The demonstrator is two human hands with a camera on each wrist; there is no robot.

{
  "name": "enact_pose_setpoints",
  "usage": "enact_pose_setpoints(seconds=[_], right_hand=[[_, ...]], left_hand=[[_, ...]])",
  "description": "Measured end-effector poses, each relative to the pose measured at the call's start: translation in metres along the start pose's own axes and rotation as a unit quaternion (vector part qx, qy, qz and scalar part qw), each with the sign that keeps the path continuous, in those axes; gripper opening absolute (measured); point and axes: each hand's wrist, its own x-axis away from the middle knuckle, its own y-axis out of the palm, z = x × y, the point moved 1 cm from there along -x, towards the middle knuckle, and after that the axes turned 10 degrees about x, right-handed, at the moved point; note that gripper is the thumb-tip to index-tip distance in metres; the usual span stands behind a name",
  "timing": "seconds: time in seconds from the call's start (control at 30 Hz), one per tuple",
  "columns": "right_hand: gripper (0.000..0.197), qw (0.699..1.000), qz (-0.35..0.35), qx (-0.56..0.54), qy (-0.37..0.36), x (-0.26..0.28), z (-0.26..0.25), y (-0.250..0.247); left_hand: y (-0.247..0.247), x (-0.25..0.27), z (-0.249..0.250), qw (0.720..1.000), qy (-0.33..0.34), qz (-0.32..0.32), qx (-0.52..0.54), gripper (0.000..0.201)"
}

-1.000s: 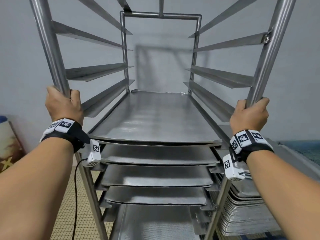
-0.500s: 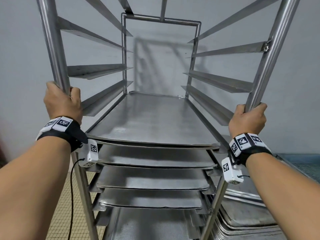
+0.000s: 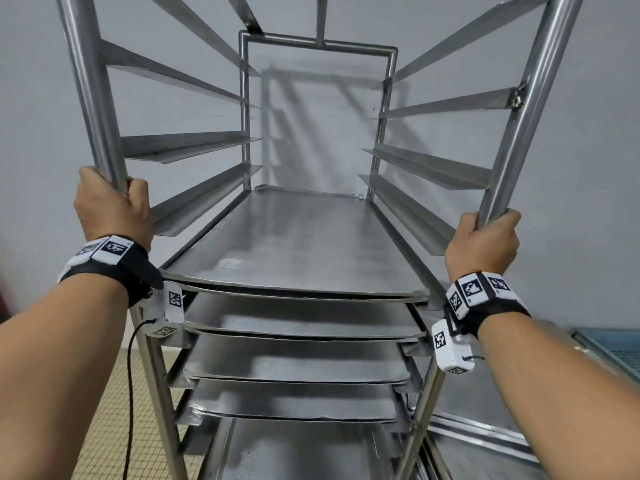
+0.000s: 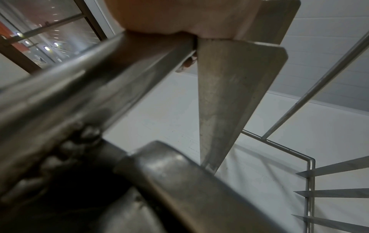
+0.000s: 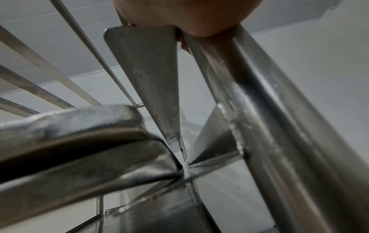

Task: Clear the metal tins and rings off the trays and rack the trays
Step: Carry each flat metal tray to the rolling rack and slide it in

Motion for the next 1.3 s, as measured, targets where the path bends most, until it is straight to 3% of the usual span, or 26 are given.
enact_pose_setpoints(seconds=[0.5, 0.67, 0.9, 1.17, 1.3], right_hand=[[0.024, 1.000, -0.011, -0.019, -0.006, -0.022, -0.002, 0.093], [0.024, 1.000, -0.003, -0.021, -0.017, -0.024, -0.009, 0.119], [0.026, 1.000, 0.000, -0.020, -0.021, -0.026, -0.017, 0.165], [0.026, 1.000, 0.014, -0.005, -0.015, -0.017, -0.029, 0.184], [0.027, 1.000, 0.014, -0.002, -0.009, -0.015, -0.031, 0.186]], left_hand=[[0.068, -0.030, -0.034, 1.000, -0.007, 0.014, -0.007, 0.018], [0.087, -0.048, -0.056, 1.000, -0.002, 0.020, 0.001, 0.035], [0.117, -0.074, -0.086, 1.000, -0.002, 0.019, -0.001, 0.030], [0.133, -0.098, -0.112, 0.999, -0.011, 0.038, -0.008, 0.037], [0.133, -0.100, -0.110, 1.000, -0.010, 0.024, -0.005, 0.026]])
